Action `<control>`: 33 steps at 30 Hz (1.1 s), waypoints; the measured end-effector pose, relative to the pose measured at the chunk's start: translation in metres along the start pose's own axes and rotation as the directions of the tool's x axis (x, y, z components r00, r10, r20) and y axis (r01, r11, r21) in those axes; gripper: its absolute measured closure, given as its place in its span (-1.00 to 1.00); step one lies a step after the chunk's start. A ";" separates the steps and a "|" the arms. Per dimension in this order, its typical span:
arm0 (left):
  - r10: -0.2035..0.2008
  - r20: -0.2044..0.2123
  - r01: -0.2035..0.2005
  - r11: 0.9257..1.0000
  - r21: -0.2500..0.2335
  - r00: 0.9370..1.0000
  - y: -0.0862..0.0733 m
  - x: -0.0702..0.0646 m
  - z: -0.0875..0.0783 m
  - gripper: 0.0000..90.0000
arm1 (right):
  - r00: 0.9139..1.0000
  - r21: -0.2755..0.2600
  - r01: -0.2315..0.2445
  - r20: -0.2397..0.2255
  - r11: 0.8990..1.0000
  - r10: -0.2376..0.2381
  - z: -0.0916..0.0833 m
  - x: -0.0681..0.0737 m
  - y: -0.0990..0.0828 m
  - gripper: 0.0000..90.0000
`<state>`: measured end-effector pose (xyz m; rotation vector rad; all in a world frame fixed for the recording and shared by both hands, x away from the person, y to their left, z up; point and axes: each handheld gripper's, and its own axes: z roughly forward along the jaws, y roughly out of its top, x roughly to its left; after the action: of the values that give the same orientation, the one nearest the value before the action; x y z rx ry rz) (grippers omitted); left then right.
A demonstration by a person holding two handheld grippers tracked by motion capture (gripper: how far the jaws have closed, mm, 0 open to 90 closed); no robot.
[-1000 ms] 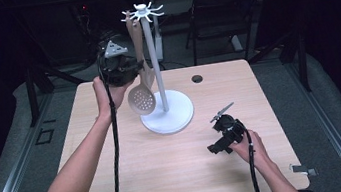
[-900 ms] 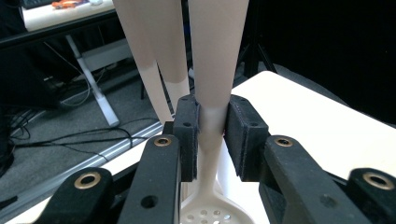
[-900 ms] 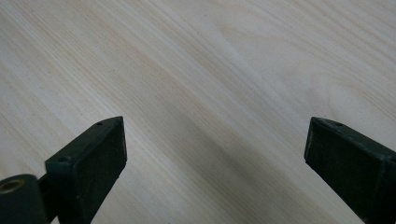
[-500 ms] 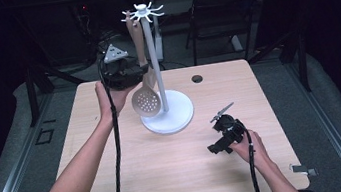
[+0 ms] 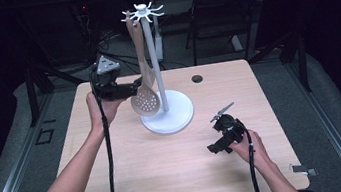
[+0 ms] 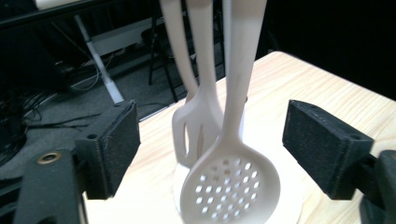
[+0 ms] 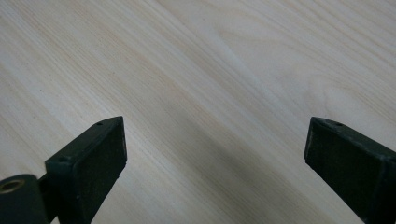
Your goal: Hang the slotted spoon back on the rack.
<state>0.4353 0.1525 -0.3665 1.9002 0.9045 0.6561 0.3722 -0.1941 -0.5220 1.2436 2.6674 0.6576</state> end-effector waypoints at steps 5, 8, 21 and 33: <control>0.002 -0.009 -0.001 0.999 0.040 1.000 -0.018 0.001 -0.006 -0.66 | 1.000 0.003 0.001 0.010 1.000 -0.001 -0.001 0.000 0.000 -0.88; 0.006 -0.008 -0.005 0.997 0.072 1.000 -0.032 0.000 -0.008 -0.67 | 1.000 -0.004 -0.001 0.015 1.000 0.001 -0.001 0.000 0.000 -0.88; -0.062 -0.019 0.065 0.979 0.191 0.998 -0.099 0.011 -0.014 -0.74 | 0.999 0.010 0.007 0.032 1.000 -0.007 -0.001 0.000 0.000 -0.88; -0.115 -0.043 0.122 0.953 0.279 0.993 -0.148 0.013 -0.017 -0.78 | 1.000 0.009 0.001 0.018 1.000 -0.001 -0.001 0.000 0.000 -0.88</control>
<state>0.3824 0.2193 -0.4888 2.0701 1.1697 0.5014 0.3720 -0.1942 -0.5215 1.2441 2.6590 0.6323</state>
